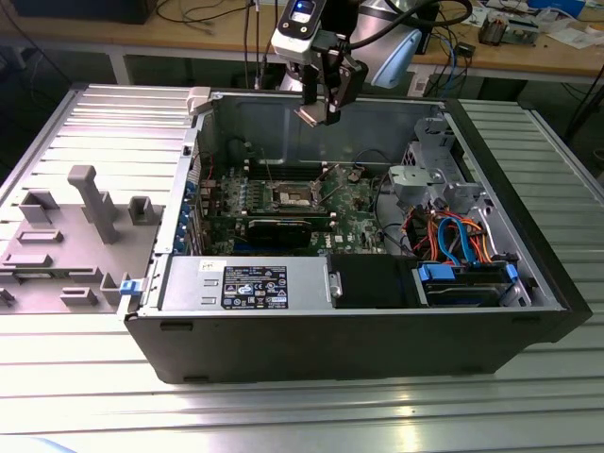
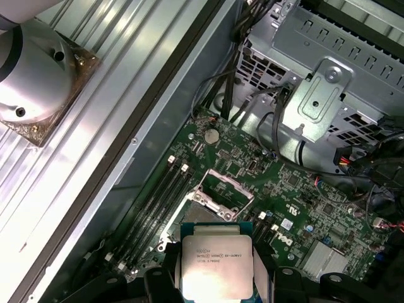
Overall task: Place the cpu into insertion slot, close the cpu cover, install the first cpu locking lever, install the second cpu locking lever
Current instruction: 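Place the cpu into insertion slot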
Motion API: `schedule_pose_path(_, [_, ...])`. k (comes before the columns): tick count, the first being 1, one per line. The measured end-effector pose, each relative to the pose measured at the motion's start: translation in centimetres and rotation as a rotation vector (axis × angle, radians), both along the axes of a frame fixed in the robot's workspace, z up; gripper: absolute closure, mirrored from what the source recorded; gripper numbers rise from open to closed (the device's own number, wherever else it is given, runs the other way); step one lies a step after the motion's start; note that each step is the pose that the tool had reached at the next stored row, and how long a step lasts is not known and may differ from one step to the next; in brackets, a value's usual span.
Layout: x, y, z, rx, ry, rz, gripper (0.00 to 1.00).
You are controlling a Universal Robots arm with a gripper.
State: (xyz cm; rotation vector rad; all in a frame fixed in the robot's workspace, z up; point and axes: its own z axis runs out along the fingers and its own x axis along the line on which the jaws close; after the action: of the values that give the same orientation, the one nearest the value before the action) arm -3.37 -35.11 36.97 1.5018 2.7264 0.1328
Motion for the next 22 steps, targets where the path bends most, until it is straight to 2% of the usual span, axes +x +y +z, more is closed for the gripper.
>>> schedule_pose_path(12, [0.00,0.00,0.00,0.0001,0.0000,-0.002,0.46])
schedule_pose_path(22, [0.00,0.00,0.00,0.0000,0.0000,-0.061,0.46])
